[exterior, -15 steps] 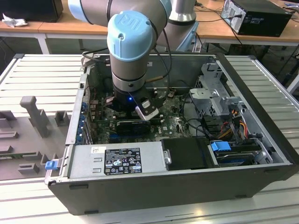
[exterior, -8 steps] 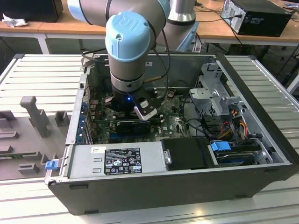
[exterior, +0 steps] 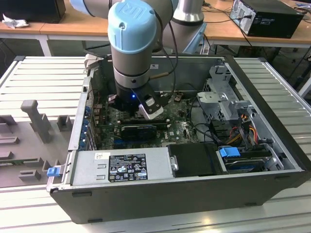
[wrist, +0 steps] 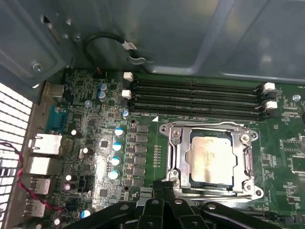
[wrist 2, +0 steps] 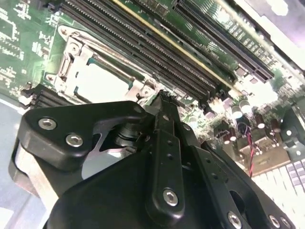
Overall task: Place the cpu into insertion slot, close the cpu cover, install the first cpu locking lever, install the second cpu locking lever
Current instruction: 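Install the second cpu locking lever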
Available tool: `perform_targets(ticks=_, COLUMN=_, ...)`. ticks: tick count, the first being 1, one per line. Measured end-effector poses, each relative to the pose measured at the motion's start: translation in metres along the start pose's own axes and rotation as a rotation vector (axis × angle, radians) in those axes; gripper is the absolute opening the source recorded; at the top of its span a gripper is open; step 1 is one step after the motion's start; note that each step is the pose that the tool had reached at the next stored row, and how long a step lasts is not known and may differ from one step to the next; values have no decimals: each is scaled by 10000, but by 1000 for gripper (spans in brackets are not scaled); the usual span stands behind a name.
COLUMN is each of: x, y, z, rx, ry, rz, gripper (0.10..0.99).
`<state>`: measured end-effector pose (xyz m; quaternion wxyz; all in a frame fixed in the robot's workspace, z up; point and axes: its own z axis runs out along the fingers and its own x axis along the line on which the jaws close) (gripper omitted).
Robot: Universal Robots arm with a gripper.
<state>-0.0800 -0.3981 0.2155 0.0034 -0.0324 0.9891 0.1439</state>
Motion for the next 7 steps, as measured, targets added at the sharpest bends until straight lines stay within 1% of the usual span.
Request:
perform_targets(ticks=5, x=-2, y=37, z=-125, rx=0, ry=1, rz=0, gripper=106)
perform_targets(ticks=7, x=-3, y=41, z=-137, rx=-2, ry=-1, rz=0, gripper=106)
